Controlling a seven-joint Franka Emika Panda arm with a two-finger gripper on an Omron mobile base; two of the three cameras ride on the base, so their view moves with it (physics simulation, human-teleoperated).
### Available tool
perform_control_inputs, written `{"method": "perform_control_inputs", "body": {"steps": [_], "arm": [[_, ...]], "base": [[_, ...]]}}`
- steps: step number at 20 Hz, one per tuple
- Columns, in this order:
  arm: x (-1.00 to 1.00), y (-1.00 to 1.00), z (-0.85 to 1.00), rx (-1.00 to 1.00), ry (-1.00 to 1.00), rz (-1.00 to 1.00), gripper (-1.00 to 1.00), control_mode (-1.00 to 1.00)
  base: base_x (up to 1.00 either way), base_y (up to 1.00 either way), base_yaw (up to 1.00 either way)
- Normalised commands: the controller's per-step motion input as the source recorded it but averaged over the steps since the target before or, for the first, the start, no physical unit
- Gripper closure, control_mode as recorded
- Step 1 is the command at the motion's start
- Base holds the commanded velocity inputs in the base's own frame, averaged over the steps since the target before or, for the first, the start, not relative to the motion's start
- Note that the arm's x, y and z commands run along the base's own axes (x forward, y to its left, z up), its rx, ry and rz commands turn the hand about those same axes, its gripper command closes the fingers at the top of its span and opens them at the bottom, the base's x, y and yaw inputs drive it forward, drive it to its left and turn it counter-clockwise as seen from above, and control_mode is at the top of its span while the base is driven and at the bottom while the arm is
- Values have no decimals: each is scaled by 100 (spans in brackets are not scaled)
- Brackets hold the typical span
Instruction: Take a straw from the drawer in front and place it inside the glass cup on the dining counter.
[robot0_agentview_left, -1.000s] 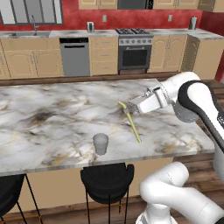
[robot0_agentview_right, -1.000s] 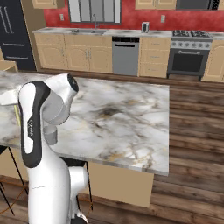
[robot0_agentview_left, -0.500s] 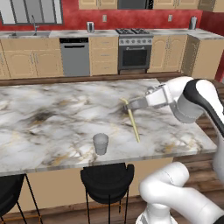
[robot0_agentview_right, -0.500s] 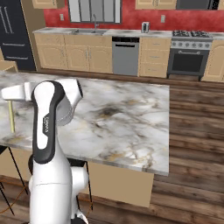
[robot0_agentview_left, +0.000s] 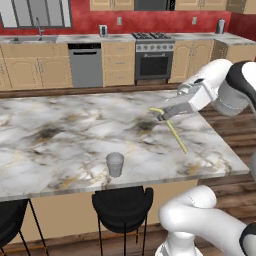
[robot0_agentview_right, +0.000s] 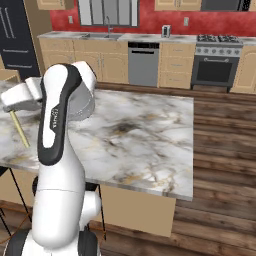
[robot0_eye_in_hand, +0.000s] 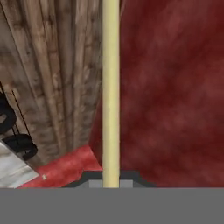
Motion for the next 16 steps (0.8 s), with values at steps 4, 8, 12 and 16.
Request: {"method": "perform_control_inputs", "body": {"steps": [4, 8, 12, 16], "arm": [[0, -13, -42, 0, -71, 37, 100, -100], [0, -3, -34, 0, -74, 31, 100, -100], [14, -4, -36, 6, -70, 28, 100, -100], [49, -11, -26, 18, -53, 24, 100, -100]], "base": [[0, 0, 0], [0, 0, 0], [0, 0, 0], [0, 0, 0]]}}
